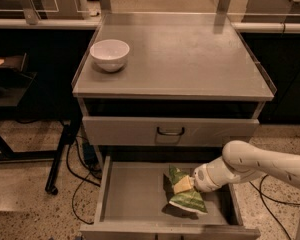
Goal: Place green jalapeno chip bag into middle drawer
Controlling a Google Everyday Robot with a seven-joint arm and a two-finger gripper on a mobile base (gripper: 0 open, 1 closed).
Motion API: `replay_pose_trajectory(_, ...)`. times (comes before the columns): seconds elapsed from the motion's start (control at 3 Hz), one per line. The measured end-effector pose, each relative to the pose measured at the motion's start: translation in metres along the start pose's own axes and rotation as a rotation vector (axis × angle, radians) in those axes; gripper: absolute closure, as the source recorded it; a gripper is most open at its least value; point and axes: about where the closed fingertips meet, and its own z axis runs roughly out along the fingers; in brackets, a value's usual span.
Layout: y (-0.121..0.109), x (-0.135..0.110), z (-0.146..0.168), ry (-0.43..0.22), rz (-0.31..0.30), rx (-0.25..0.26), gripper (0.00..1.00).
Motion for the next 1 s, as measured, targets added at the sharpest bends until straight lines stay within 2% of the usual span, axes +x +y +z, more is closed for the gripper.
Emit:
replay_pose_trajectory(0.33, 0.005, 0.002, 0.01, 0.012, -0.004, -0.013, 1.0)
replay_pose_trajectory(0.67, 0.015, 0.004, 0.035, 0.032, -0.017, -0.044, 1.0)
replay_pose_trajectory(1.0, 0.014, 0.004, 0.038, 0.031, -0.012, -0.044, 1.0)
